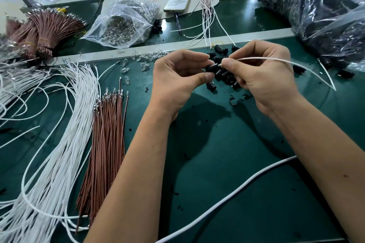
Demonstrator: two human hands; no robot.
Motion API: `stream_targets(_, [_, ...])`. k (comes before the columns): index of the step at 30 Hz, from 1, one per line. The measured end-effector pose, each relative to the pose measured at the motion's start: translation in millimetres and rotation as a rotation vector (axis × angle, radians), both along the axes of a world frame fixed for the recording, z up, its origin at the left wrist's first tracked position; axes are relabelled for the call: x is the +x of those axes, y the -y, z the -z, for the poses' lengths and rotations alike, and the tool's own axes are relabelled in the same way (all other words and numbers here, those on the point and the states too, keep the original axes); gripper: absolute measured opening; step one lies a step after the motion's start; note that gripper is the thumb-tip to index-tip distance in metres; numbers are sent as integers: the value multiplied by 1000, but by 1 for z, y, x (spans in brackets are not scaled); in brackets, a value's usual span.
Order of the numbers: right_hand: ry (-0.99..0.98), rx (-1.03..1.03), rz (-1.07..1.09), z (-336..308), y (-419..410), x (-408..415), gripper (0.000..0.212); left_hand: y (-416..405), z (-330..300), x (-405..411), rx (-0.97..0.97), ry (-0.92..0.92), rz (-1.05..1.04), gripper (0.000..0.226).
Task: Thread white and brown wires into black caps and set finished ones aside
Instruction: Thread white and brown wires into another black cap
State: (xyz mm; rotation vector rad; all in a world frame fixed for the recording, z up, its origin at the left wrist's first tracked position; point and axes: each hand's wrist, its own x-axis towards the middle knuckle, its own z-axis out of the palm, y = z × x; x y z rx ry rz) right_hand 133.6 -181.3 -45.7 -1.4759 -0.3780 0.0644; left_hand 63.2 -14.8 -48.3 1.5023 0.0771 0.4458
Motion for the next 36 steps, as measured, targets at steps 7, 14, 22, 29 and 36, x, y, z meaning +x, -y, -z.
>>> stream_targets(7, [-154,171,-144,0,1,4,19,0,0,1,-43,-23,7,25])
stream_targets(14, [-35,127,-50,-1,0,0,22,0,0,0,-17,-90,47,19])
stream_targets(22, [77,33,20,0,-3,-2,20,-5,4,2,24,-176,-46,17])
stream_targets(29, [-121,262,-48,-2,1,4,16,-5,-3,3,-339,-272,14,24])
stream_targets(36, [-45,187,-61,-1,-2,0,17,7,-6,5,-470,-266,127,16])
